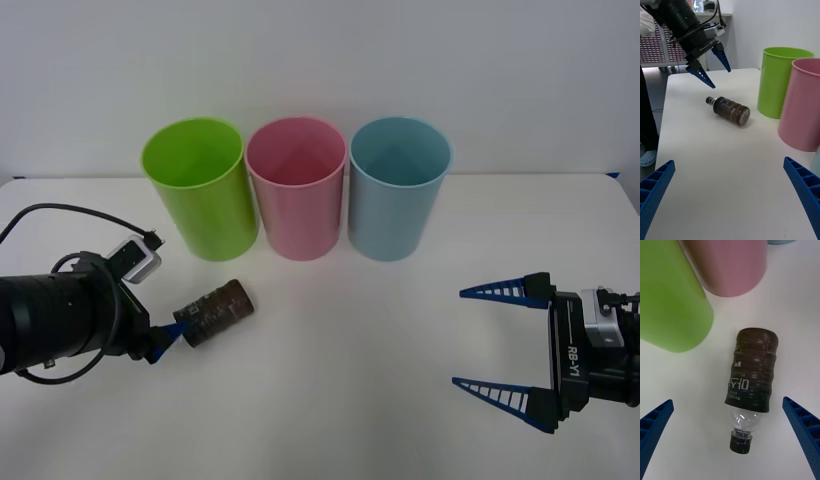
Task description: Put cans in the blue bin and PET bottles in the pink bin and trash in the green bin.
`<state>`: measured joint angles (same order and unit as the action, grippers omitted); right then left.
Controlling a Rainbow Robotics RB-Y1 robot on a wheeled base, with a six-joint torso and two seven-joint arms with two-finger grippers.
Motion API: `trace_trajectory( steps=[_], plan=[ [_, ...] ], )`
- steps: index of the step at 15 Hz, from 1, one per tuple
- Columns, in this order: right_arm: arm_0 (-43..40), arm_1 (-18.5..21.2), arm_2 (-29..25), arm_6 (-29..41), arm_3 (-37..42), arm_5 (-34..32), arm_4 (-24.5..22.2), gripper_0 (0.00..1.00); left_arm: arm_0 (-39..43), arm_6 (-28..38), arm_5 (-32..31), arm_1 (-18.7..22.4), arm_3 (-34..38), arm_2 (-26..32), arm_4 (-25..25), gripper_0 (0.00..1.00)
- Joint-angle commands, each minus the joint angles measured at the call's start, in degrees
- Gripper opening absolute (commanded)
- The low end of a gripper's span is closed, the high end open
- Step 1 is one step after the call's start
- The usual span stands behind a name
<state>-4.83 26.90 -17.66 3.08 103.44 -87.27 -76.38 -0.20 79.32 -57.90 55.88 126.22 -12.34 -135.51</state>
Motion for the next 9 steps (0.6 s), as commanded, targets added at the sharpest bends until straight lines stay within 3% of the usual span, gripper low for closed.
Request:
trace_trajectory(
  steps=[1,9],
  plan=[
    [0.0,0.0,0.0,0.0,0.01,0.0,0.01,1.0,-4.9,3.91,-0.02,1.6,-2.38,-6.3,-3.63,1.0],
    [0.0,0.0,0.0,0.0,0.01,0.0,0.01,1.0,-10.08,4.09,-0.02,0.81,-7.39,-13.06,-4.24,1.0]
  ],
)
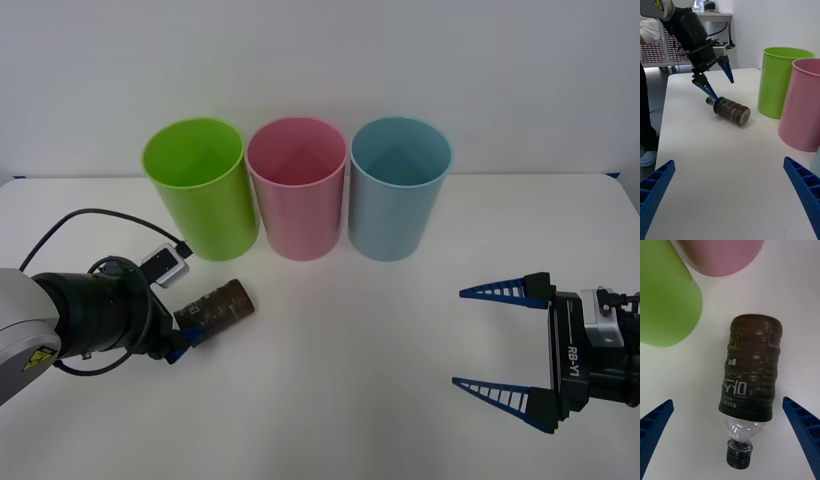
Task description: Put cans in the blue bin and PET bottles in the pink bin and trash in the green bin.
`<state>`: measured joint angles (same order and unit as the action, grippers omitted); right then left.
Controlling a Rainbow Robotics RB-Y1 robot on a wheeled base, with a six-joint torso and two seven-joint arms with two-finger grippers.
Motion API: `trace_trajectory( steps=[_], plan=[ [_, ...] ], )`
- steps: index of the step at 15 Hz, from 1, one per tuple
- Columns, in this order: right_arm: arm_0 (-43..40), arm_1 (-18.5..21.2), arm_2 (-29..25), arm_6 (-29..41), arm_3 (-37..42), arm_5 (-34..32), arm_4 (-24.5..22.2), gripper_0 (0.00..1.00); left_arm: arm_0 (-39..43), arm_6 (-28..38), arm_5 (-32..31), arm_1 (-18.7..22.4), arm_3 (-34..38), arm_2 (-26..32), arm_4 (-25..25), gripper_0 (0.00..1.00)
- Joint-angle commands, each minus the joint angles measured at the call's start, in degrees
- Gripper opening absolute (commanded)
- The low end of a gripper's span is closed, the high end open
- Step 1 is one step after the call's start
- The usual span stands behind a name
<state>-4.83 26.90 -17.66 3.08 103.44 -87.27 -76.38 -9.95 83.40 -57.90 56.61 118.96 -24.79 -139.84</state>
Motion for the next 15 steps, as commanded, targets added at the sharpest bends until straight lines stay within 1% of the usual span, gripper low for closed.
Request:
trace_trajectory(
  steps=[1,3,5,7,9,11,13,15],
  plan=[
    [0.0,0.0,0.0,0.0,0.0,0.0,0.01,1.0,-0.6,0.1,-0.02,-0.01,-0.31,-1.31,0.09,1.0],
    [0.0,0.0,0.0,0.0,0.0,0.0,0.01,1.0,-1.48,0.19,-0.02,-0.36,-1.19,-2.37,0.09,1.0],
    [0.0,0.0,0.0,0.0,0.0,0.0,0.01,1.0,-2.0,0.19,-0.02,-2.73,-2.94,-2.46,-0.26,1.0],
    [0.0,0.0,0.0,0.0,0.0,0.0,0.01,1.0,-2.53,0.1,-1.42,-5.46,-4.7,-2.46,-2.02,1.0],
    [0.0,0.0,0.0,0.0,0.0,0.0,0.01,1.0,-2.62,0.19,-3.01,-6.87,-5.23,-2.46,-4.39,1.0],
    [0.0,0.0,0.0,0.0,0.0,0.0,0.01,1.0,-2.71,0.1,-3.45,-8.36,-6.2,-2.54,-5.62,1.0],
    [0.0,0.0,0.0,0.0,0.0,0.0,0.01,1.0,-3.06,0.1,-3.45,-9.68,-7.43,-2.54,-5.8,1.0],
    [0.0,0.0,0.0,0.0,0.0,0.0,0.01,1.0,-4.91,0.19,-3.45,-10.91,-9.89,-4.57,-7.2,1.0]
  ],
)
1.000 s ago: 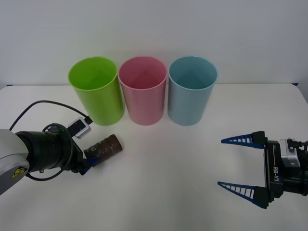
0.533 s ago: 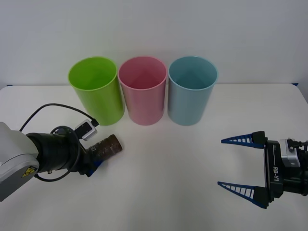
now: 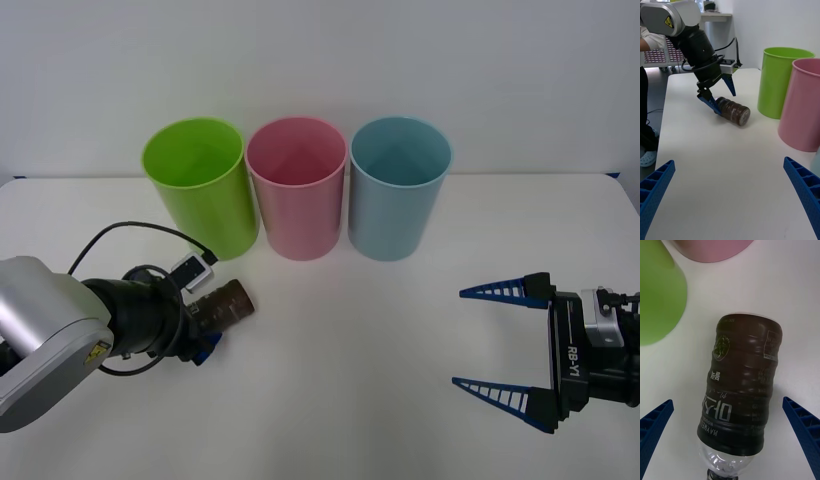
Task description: Put cans in the blue bin and PET bottles in the pink bin and trash in the green bin.
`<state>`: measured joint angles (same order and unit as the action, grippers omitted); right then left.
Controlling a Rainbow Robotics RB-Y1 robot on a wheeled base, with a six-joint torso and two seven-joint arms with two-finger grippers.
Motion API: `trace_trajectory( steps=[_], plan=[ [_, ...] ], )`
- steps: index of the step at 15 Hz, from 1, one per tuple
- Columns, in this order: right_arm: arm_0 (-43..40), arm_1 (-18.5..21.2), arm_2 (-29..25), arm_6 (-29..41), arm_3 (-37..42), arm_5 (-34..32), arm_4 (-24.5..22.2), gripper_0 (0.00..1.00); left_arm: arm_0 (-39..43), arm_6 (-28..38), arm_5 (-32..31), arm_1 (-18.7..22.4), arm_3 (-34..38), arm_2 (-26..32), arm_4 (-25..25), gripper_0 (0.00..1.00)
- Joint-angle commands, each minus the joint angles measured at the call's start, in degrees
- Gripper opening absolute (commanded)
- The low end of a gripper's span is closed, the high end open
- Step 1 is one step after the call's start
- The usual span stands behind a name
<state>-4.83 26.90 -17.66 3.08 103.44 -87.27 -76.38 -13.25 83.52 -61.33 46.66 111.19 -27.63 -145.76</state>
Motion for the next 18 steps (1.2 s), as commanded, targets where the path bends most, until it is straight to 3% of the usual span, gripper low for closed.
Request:
trace_trajectory(
  steps=[1,4,10,11,12,13,18],
  plan=[
    [0.0,0.0,0.0,0.0,0.0,0.0,0.0,1.0,-2.65,0.07,-0.01,-1.66,-3.52,-2.17,-1.46,1.0],
    [0.0,0.0,0.0,0.0,0.0,0.0,0.0,1.0,-4.32,-0.11,-0.01,-4.64,-6.95,-2.61,-1.9,1.0],
    [0.0,0.0,0.0,0.0,0.0,0.0,0.0,1.0,-8.1,-0.11,-0.01,-6.23,-12.05,-5.51,-2.07,1.0],
    [0.0,0.0,0.0,0.0,0.0,0.0,0.0,1.0,-8.63,-0.11,0.07,-6.23,-13.1,-6.12,-1.98,0.83],
    [0.0,0.0,0.0,0.0,0.0,0.0,0.0,1.0,-8.89,-0.11,0.16,-6.23,-13.81,-6.65,-2.07,0.31],
    [0.0,0.0,0.0,0.0,0.0,0.0,0.0,1.0,-8.89,-0.11,0.16,-6.23,-14.16,-6.74,-2.07,0.0],
    [0.0,0.0,0.0,0.0,0.0,0.0,0.0,1.0,-9.07,-0.2,2.18,-5.88,-14.24,-8.06,-1.9,0.0]
  ],
)
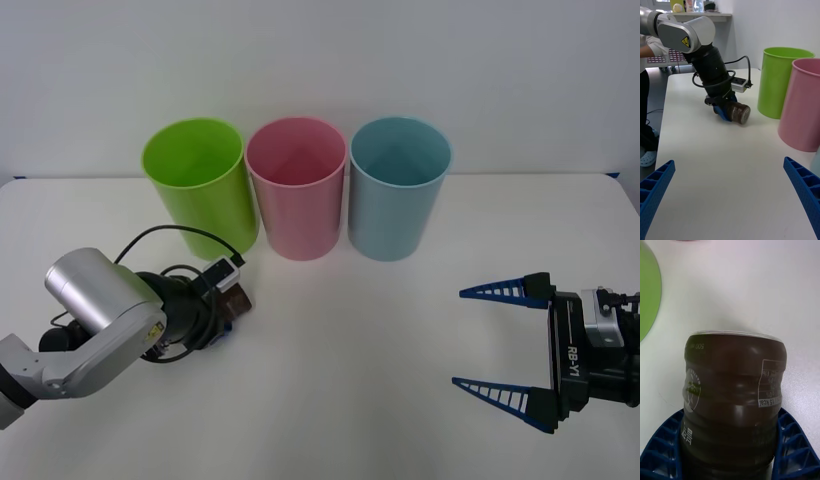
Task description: Put cans in the blue bin and PET bottles in the pink bin and trash in the green bin.
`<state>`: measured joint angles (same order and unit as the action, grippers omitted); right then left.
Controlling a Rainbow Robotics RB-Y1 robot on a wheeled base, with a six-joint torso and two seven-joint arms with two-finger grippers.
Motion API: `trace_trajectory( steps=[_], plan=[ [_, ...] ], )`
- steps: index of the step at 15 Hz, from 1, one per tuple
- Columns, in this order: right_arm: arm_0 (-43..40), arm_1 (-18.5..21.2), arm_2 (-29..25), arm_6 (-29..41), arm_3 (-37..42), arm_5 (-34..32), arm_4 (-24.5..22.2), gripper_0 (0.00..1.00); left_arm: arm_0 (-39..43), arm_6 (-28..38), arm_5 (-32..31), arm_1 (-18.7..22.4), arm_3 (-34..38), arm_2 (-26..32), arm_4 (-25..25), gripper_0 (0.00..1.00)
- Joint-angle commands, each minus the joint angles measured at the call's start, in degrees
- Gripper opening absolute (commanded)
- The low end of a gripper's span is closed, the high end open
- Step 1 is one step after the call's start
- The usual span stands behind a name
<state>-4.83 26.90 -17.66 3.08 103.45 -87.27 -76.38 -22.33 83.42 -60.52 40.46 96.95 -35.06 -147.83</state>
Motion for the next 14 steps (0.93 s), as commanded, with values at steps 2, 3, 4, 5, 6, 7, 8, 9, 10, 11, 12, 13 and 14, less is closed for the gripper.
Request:
trace_trajectory(
  steps=[2,3,4,5,6,7,8,9,10,11,12,13,14],
  plan=[
    [0.0,0.0,0.0,0.0,0.0,0.0,0.0,1.0,0.1,-0.36,2.6,0.41,0.08,-0.71,0.71,0.0],
    [0.0,0.0,0.0,0.0,0.0,0.0,0.0,1.0,0.1,-0.8,3.57,0.41,0.08,-0.71,1.06,0.0],
    [0.0,0.0,0.0,0.0,0.0,0.0,0.0,1.0,0.36,-1.33,4.97,0.41,0.44,-0.71,1.5,0.0],
    [0.0,0.0,0.0,0.0,0.0,0.0,0.0,1.0,0.45,-1.5,6.55,0.94,1.05,-0.71,2.64,0.0],
    [0.0,0.0,0.0,0.0,0.0,0.0,0.0,1.0,0.62,-1.5,8.49,2.17,2.02,-0.71,4.49,0.0],
    [0.0,0.0,0.0,0.0,0.0,0.0,0.0,1.0,1.24,-1.85,11.39,4.19,3.51,-0.71,6.86,0.0],
    [0.0,0.0,0.0,0.0,0.0,0.0,0.0,1.0,1.77,-2.47,13.5,5.68,4.57,-0.62,8.53,0.0],
    [0.0,0.0,0.0,0.0,0.0,0.0,0.0,1.0,2.73,-3.0,15.61,6.65,5.36,-0.27,10.11,0.0],
    [0.0,0.0,0.0,0.0,0.0,0.0,0.0,1.0,4.75,-3.7,18.24,7.53,6.76,0.96,11.96,0.0],
    [0.0,0.0,0.0,0.0,0.0,0.0,0.0,1.0,6.86,-5.28,19.39,7.79,7.99,2.72,13.63,0.0],
    [0.0,0.0,0.0,0.0,0.0,0.0,0.0,1.0,9.59,-8.36,19.74,7.97,9.58,5.53,16.26,0.0],
    [0.0,0.0,0.0,0.0,0.0,0.0,0.0,1.0,11.61,-10.12,19.74,8.06,11.07,7.46,18.55,0.0],
    [0.0,0.0,0.0,0.0,0.0,0.0,0.0,1.0,13.63,-11.87,19.83,8.06,12.39,9.57,20.83,0.0]
  ],
)
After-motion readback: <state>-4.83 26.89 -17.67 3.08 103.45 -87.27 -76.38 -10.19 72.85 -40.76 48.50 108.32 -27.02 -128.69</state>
